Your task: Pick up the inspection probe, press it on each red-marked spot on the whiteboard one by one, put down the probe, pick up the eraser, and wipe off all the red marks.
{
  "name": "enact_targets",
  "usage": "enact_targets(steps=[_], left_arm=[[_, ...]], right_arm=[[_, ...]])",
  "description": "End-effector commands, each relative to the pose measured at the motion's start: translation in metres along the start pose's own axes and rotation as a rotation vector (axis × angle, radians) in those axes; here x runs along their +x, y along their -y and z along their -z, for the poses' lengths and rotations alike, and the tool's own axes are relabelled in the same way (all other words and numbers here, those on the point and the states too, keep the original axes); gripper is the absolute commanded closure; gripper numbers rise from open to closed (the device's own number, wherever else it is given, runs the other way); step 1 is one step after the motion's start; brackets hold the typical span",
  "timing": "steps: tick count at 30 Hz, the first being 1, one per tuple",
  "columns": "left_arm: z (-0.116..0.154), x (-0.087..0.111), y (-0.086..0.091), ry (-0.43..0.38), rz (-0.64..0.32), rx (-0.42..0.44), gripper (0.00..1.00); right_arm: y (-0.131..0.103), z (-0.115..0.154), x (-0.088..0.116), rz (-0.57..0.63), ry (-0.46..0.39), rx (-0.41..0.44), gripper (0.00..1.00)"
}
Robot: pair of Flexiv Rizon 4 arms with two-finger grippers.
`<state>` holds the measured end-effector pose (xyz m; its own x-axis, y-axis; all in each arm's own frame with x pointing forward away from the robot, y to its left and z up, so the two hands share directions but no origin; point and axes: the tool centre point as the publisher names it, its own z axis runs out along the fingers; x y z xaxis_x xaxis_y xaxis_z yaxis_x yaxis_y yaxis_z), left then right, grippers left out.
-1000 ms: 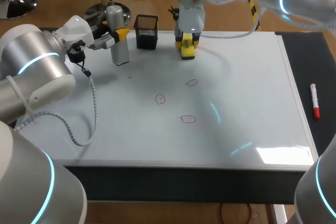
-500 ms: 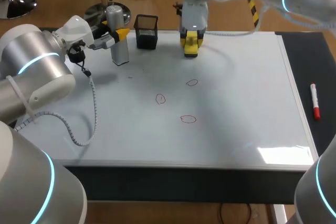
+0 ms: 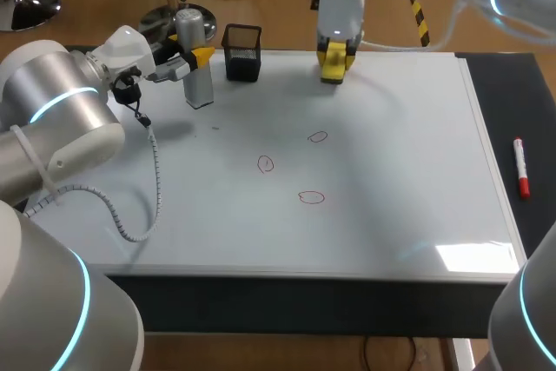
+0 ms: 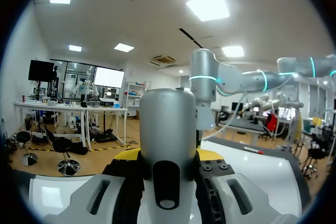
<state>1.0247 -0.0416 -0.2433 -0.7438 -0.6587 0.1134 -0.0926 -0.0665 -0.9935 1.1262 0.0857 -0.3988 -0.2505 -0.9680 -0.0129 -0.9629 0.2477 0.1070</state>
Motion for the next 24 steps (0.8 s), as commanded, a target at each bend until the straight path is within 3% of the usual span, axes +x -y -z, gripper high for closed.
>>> enact_targets(steps=[1, 24], left_arm=[[-0.001, 0.001, 0.001, 0.007, -0.001, 0.001, 1.00], [-0.001, 0.001, 0.001, 0.007, -0.001, 0.001, 1.00]], right_arm=[[-0.013, 0.018, 0.022, -0.046, 0.023, 0.026, 1.00], [-0.045, 0.052, 0.097, -0.434, 0.114, 0.008, 1.00]])
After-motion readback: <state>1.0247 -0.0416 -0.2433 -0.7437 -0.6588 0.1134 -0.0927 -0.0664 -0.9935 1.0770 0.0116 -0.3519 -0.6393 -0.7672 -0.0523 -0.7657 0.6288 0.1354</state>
